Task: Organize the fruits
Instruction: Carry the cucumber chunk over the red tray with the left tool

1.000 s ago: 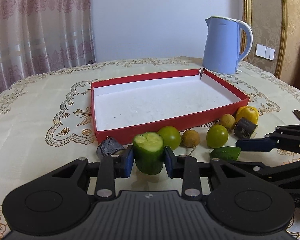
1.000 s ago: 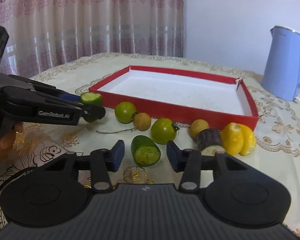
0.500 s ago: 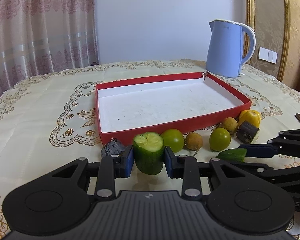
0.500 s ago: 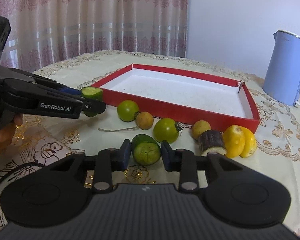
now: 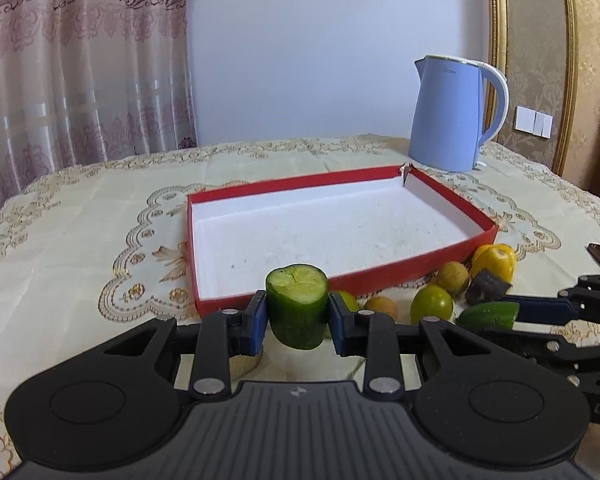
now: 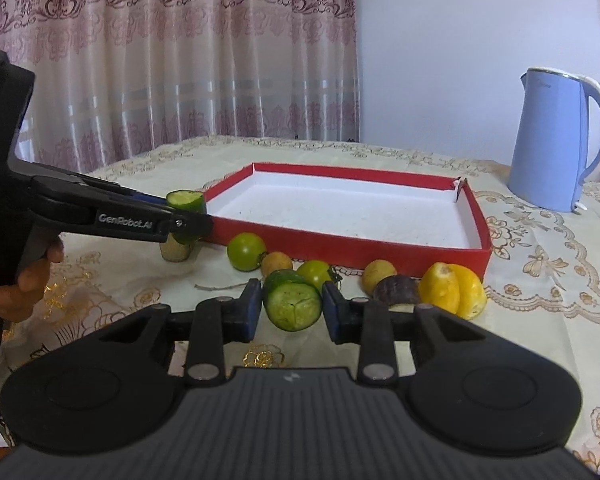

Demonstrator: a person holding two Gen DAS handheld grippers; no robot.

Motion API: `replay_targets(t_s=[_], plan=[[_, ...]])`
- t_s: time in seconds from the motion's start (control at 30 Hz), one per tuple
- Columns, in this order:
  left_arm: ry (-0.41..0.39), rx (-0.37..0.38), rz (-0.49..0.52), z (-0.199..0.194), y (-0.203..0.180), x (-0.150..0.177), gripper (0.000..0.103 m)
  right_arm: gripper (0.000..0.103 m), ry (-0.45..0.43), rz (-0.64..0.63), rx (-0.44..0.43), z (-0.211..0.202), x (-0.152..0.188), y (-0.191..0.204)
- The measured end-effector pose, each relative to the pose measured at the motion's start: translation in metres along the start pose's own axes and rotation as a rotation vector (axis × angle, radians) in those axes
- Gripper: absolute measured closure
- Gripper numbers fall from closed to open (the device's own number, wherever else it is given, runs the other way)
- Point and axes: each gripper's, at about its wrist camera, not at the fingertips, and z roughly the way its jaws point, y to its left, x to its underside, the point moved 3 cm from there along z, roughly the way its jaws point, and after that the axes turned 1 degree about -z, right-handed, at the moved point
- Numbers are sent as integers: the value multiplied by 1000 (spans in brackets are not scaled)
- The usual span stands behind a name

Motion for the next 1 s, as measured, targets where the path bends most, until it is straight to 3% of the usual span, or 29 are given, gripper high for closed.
replay_targets(t_s=[0.4, 1.0], plan=[[-3, -78, -36, 30, -3, -30, 72, 72, -74, 41, 15, -12, -10, -15], [50, -153, 16, 76, -8, -45, 72, 72, -81, 58, 12, -13, -7, -17]])
